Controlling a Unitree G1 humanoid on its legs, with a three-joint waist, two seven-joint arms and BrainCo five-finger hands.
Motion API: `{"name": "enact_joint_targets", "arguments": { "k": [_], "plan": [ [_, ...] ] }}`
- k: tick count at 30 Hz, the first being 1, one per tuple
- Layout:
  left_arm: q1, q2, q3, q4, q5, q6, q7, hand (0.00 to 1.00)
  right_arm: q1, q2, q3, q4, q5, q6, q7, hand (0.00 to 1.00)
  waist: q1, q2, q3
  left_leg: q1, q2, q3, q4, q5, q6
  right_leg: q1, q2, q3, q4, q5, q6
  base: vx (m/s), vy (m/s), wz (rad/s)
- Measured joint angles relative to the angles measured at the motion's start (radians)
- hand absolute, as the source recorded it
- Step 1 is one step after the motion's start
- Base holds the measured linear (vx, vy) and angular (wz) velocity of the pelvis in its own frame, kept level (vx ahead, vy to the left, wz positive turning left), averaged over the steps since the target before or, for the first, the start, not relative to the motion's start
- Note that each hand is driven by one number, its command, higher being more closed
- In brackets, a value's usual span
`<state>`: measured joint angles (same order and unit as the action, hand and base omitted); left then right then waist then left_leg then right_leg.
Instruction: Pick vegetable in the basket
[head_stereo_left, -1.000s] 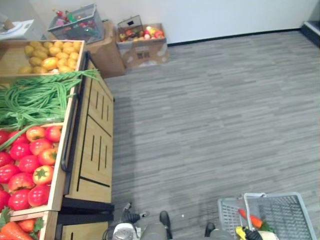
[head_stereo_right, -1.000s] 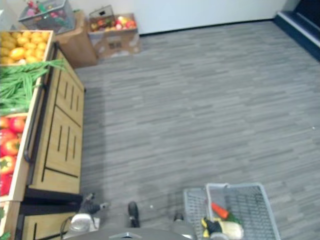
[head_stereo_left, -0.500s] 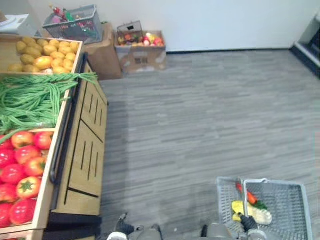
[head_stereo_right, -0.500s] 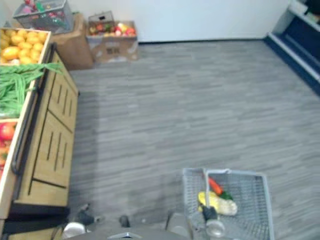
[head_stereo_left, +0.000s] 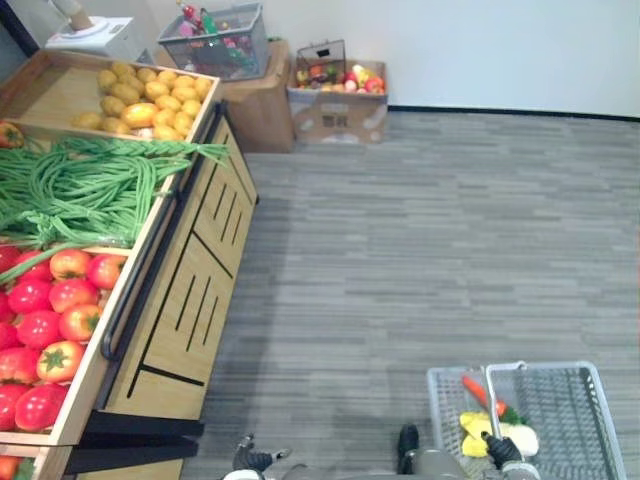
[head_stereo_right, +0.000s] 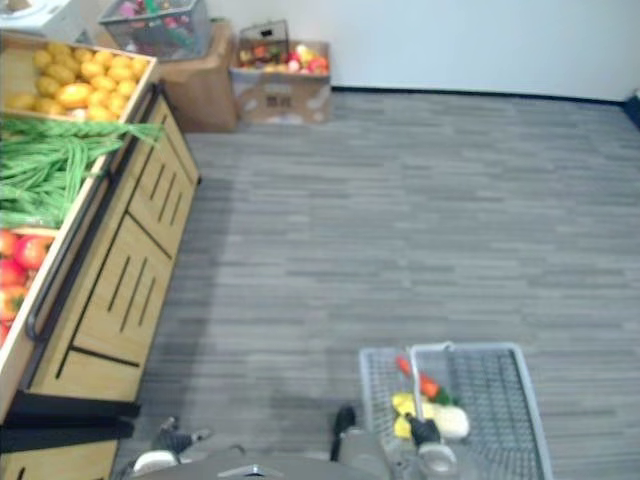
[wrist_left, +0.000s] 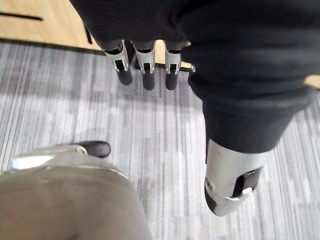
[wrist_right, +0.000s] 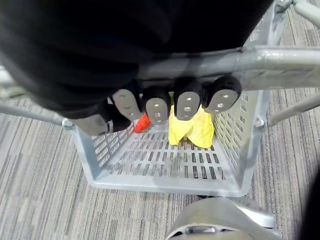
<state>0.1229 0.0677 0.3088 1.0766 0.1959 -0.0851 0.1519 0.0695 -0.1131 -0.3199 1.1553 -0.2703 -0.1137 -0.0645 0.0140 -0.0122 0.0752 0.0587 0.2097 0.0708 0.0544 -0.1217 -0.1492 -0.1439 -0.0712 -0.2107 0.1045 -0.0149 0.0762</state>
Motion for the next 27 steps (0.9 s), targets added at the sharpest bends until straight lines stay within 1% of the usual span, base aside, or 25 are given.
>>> {"name": "enact_joint_targets", "arguments": {
  "k": [1, 2, 3, 4, 6, 8, 14, 15, 16, 19, 20, 24, 26, 27],
  "plan": [
    [0.004, -0.004, 0.012, 0.000, -0.026, 0.000, -0.002, 0.00, 0.009, 0.001, -0.008, 0.004, 0.004, 0.001, 0.004, 1.00, -0.002, -0.001, -0.004, 0.000, 0.005, 0.000, 0.000, 0.001, -0.001, 0.015, 0.006, -0.007, -0.023, 0.001, -0.001, 0.05, -0.081, 0.33],
    [0.014, -0.010, 0.026, 0.001, -0.084, 0.000, -0.003, 0.00, 0.022, 0.005, -0.019, 0.010, 0.004, 0.004, 0.009, 1.00, -0.003, 0.008, -0.019, -0.001, 0.012, 0.001, -0.002, 0.001, -0.001, 0.038, 0.016, -0.017, -0.065, 0.017, -0.003, 0.04, -0.047, 0.19],
    [0.026, -0.026, 0.044, 0.002, -0.139, -0.001, -0.004, 0.00, 0.026, 0.004, -0.025, 0.022, 0.005, 0.004, 0.009, 1.00, -0.003, 0.007, -0.026, -0.002, 0.014, 0.004, -0.006, 0.001, -0.001, 0.057, 0.023, -0.018, -0.110, 0.037, -0.002, 0.04, -0.030, 0.10],
    [0.028, -0.026, 0.050, 0.006, -0.159, -0.001, -0.004, 0.00, 0.028, 0.006, -0.025, 0.027, 0.005, 0.004, 0.009, 1.00, -0.004, 0.007, -0.027, -0.001, 0.013, 0.004, -0.009, 0.001, -0.001, 0.066, 0.025, -0.018, -0.133, 0.049, -0.003, 0.00, 0.000, 0.00],
    [0.028, -0.024, 0.051, 0.031, -0.206, -0.001, -0.007, 0.00, 0.036, 0.012, -0.025, 0.036, 0.005, 0.004, 0.009, 1.00, -0.006, 0.010, -0.031, -0.001, 0.005, 0.008, -0.018, 0.000, -0.002, 0.096, 0.027, -0.018, -0.206, 0.093, -0.001, 0.00, 0.000, 0.00],
    [0.028, -0.025, 0.050, 0.040, -0.229, -0.001, -0.007, 0.00, 0.042, 0.012, -0.027, 0.039, 0.007, 0.005, 0.008, 1.00, -0.007, 0.013, -0.033, 0.001, -0.006, 0.008, -0.016, 0.000, -0.002, 0.102, 0.020, -0.016, -0.212, 0.100, 0.001, 0.00, 0.000, 0.00],
    [0.025, -0.021, 0.029, 0.058, -0.235, -0.002, -0.014, 0.00, 0.063, 0.011, -0.028, 0.039, 0.015, 0.004, 0.008, 1.00, -0.009, 0.018, -0.036, 0.023, -0.027, 0.011, -0.020, -0.002, -0.002, 0.129, -0.002, -0.017, -0.218, 0.107, 0.014, -0.05, 0.038, 0.03],
    [0.019, -0.021, 0.027, 0.062, -0.235, -0.001, -0.015, 0.00, 0.064, 0.011, -0.028, 0.039, 0.016, 0.004, 0.008, 1.00, -0.009, 0.023, -0.035, 0.024, -0.025, 0.013, -0.024, -0.012, -0.001, 0.129, -0.001, -0.019, -0.218, 0.109, 0.017, -0.08, 0.026, 0.07],
    [0.017, -0.020, 0.016, 0.070, -0.235, -0.001, -0.017, 0.00, 0.065, 0.011, -0.028, 0.040, 0.036, 0.004, 0.008, 1.00, -0.008, 0.030, -0.034, 0.029, -0.022, 0.016, -0.036, -0.023, -0.002, 0.129, 0.001, -0.023, -0.218, 0.111, 0.021, -0.10, 0.029, 0.05],
    [0.018, -0.017, 0.010, 0.077, -0.232, -0.001, -0.019, 0.00, 0.072, 0.012, -0.028, 0.039, 0.054, 0.004, 0.009, 1.00, -0.009, 0.030, -0.034, 0.032, -0.025, 0.031, -0.032, -0.032, 0.000, 0.129, -0.003, -0.013, -0.218, 0.113, 0.025, -0.05, 0.012, -0.09],
    [0.018, -0.017, 0.009, 0.077, -0.229, -0.001, -0.019, 0.00, 0.074, 0.012, -0.028, 0.039, 0.057, 0.004, 0.009, 1.00, -0.010, 0.031, -0.034, 0.032, -0.026, 0.032, -0.032, -0.032, 0.000, 0.128, -0.003, -0.011, -0.218, 0.112, 0.024, -0.03, 0.004, -0.14],
    [0.007, -0.013, -0.025, 0.093, -0.215, -0.001, -0.019, 0.00, 0.095, 0.013, -0.031, 0.040, 0.125, 0.005, 0.009, 1.00, -0.015, 0.042, -0.035, 0.031, -0.024, 0.033, -0.037, -0.034, -0.002, 0.121, -0.001, -0.010, -0.218, 0.112, 0.024, 0.01, 0.002, -0.03],
    [-0.001, -0.012, -0.035, 0.113, -0.211, 0.000, -0.020, 0.00, 0.103, 0.011, -0.037, 0.040, 0.132, 0.008, 0.009, 1.00, -0.015, 0.051, -0.036, 0.030, -0.024, 0.034, -0.043, -0.033, -0.002, 0.116, -0.002, -0.010, -0.218, 0.115, 0.028, 0.07, 0.022, -0.04],
    [-0.003, -0.014, -0.037, 0.116, -0.205, 0.000, -0.022, 0.00, 0.108, 0.011, -0.037, 0.040, 0.132, 0.009, 0.009, 1.00, -0.017, 0.052, -0.037, 0.032, -0.024, 0.034, -0.047, -0.031, -0.001, 0.113, -0.002, -0.011, -0.217, 0.119, 0.023, 0.10, 0.027, -0.03]
  ]
}}
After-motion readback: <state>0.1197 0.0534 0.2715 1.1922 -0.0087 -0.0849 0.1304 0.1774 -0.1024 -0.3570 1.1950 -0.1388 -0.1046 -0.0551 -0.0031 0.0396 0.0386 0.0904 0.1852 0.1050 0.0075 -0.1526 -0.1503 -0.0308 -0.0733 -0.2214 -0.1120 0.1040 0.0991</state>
